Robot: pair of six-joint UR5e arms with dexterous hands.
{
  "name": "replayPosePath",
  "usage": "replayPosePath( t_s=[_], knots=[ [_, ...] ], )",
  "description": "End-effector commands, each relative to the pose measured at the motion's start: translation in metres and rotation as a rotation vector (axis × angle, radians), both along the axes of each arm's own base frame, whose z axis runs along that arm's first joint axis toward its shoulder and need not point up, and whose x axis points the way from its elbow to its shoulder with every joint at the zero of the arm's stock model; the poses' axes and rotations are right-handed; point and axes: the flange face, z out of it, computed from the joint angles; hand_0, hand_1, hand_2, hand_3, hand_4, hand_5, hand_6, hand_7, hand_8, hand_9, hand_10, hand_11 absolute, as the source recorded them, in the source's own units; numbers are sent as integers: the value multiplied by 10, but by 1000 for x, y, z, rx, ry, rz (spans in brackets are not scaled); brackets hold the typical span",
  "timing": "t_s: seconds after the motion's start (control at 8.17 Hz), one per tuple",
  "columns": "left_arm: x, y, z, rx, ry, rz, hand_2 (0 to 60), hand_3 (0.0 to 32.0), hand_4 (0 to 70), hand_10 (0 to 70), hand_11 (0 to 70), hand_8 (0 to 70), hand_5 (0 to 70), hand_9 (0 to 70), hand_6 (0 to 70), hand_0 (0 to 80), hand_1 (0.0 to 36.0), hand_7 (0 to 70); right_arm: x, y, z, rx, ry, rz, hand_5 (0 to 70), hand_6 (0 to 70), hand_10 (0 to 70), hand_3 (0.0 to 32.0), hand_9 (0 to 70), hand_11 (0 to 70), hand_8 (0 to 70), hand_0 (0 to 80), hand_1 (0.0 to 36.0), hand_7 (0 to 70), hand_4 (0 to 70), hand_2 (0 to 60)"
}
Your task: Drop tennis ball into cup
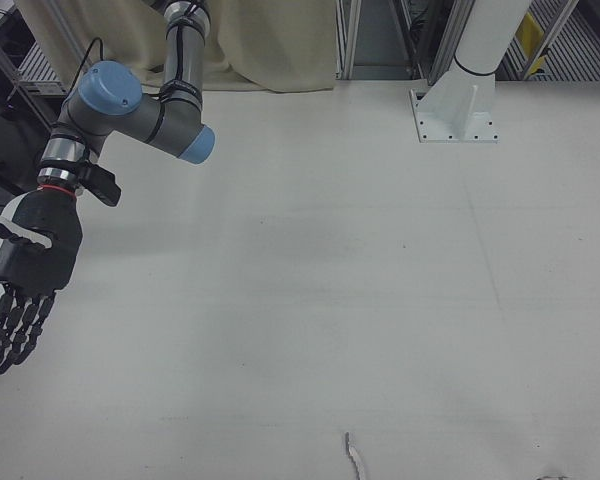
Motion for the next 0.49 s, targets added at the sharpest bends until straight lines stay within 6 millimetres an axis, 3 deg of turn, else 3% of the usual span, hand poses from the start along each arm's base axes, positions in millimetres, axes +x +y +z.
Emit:
replayPosePath(
  t_s=[0.0,0.37],
  knots=[
    [3,1,0,8,-10,3,118,0,203,121,211,317,240,377,700,800,349,617,0,0,0,-1,0,0,0,0,0,0,0,0,0,0,0,0,0,0],
    [15,-4,-20,37,-45,16,136,0,200,118,207,333,262,374,700,800,355,603,0,0,0,-1,0,0,0,0,0,0,0,0,0,0,0,0,0,0]
  ],
)
